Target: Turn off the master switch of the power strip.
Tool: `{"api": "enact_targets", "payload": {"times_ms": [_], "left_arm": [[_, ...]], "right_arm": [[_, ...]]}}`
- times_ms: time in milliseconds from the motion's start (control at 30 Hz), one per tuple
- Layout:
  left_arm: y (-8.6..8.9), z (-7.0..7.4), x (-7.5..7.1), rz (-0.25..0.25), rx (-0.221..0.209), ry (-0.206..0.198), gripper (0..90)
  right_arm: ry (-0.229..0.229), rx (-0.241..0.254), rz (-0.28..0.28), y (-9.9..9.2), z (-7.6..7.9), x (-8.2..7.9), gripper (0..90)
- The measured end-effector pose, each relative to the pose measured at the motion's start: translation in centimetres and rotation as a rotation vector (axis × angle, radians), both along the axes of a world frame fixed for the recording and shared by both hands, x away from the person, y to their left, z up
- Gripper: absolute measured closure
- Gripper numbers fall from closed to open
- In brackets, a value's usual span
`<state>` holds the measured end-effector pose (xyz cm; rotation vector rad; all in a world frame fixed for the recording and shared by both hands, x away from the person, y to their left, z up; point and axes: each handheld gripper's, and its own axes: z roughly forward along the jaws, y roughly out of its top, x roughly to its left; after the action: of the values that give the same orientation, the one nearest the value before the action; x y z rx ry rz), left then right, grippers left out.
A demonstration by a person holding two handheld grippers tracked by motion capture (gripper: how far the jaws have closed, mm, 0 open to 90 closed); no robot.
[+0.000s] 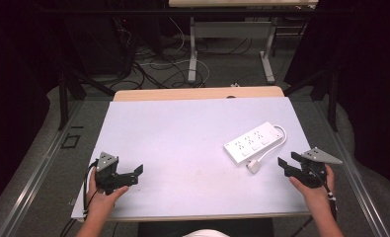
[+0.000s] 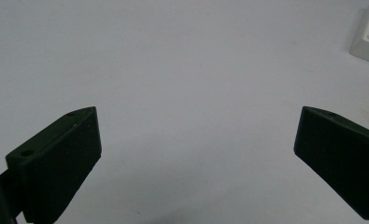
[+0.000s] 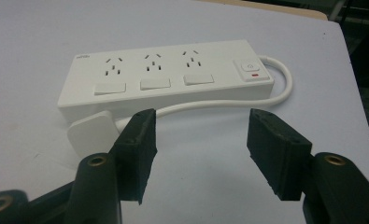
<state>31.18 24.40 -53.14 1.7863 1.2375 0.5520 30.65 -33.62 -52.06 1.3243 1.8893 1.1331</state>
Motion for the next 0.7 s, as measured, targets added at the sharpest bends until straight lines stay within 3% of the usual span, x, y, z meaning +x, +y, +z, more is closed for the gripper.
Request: {"api": "enact_targets", "payload": {"times_ms": [367, 700], "left_arm": [[0.2, -0.1, 0.1, 0.004, -0.001, 0.013, 0.9], [0.2, -0.2, 0.1, 0.004, -0.004, 0.022, 0.9]], "right_arm": [[0.007, -0.045, 0.014, 0.3, 1.3, 0.9, 40.5], [-0.017, -0.093, 0.032, 0.7, 2.7, 2.1, 38.3]]}}
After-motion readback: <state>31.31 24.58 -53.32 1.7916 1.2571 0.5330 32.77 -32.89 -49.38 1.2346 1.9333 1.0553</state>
